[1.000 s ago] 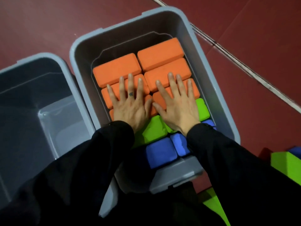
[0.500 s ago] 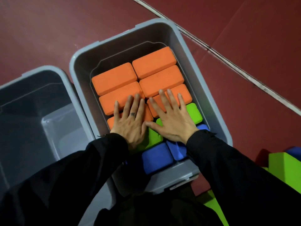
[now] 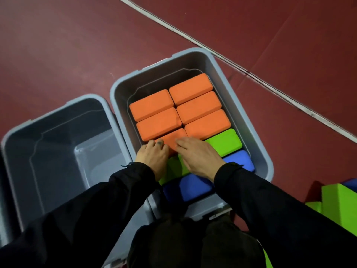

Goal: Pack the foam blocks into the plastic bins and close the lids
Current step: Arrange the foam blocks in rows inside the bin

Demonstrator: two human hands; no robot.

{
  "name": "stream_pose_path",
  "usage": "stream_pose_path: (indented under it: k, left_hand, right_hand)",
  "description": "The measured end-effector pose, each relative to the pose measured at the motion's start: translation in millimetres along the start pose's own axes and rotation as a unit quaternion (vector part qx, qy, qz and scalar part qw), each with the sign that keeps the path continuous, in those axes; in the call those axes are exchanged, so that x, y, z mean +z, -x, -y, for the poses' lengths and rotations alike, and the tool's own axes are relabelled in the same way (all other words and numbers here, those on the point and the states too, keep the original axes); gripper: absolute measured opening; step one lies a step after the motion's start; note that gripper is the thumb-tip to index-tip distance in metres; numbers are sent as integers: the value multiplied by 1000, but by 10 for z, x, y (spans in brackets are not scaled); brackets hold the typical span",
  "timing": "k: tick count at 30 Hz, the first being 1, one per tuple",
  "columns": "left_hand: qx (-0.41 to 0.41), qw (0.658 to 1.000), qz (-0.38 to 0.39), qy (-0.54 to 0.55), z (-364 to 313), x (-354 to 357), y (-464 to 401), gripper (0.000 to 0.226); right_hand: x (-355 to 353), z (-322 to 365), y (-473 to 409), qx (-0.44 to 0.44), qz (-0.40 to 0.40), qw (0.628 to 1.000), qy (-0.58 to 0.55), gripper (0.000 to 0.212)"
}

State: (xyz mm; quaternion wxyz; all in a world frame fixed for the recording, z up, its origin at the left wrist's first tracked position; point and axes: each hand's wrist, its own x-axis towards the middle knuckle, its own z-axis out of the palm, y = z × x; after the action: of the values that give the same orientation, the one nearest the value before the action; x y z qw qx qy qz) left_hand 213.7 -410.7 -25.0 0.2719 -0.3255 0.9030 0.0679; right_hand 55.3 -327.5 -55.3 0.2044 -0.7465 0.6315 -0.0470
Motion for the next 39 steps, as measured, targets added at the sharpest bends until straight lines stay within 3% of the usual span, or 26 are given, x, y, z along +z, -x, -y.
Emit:
stream_pose_path:
  k: [3, 7, 9, 12, 18, 21, 23, 26, 32, 36, 39]
  left_hand:
    - [22, 999, 25, 20, 14, 87, 67, 56]
    - [50, 996, 46, -49, 21, 266, 87, 76]
    - [16, 998, 60, 8, -18, 300, 102, 81]
    - [-21, 995, 51, 82, -106, 204, 140, 82]
    - [-51, 995, 29, 85, -300, 303, 261, 87]
    - [-15, 995, -37, 92, -356, 364, 325, 80]
    - [37, 995, -55, 76, -425, 482, 388, 74]
    - [58, 996, -30, 56, -578, 691, 440, 77]
    - [25, 1000, -6, 2, -724, 881, 352, 105]
    - [18, 1000, 9, -6, -688, 819, 299, 105]
    - [20, 999, -28, -1, -715, 755, 423, 101]
  right_hand:
    - [-16, 74, 0, 16, 35, 999, 39, 47]
    - [117, 185, 1, 37, 93, 988, 114, 72]
    - [187, 240, 3, 58, 108, 987, 106, 71]
    - [149, 248, 28, 82, 88, 990, 70, 69]
    - [-31, 222, 232, 105, 51, 993, -17, 61]
    - [-34, 139, 563, 132, -6, 991, -29, 58]
    - [34, 96, 804, 152, -11, 988, 35, 60]
    - [207, 76, 1040, 190, 44, 976, 99, 67]
    - [377, -33, 1035, 228, 167, 959, 23, 91]
    - [302, -36, 931, 239, 195, 951, -2, 95]
    - [164, 60, 958, 238, 160, 958, -1, 91]
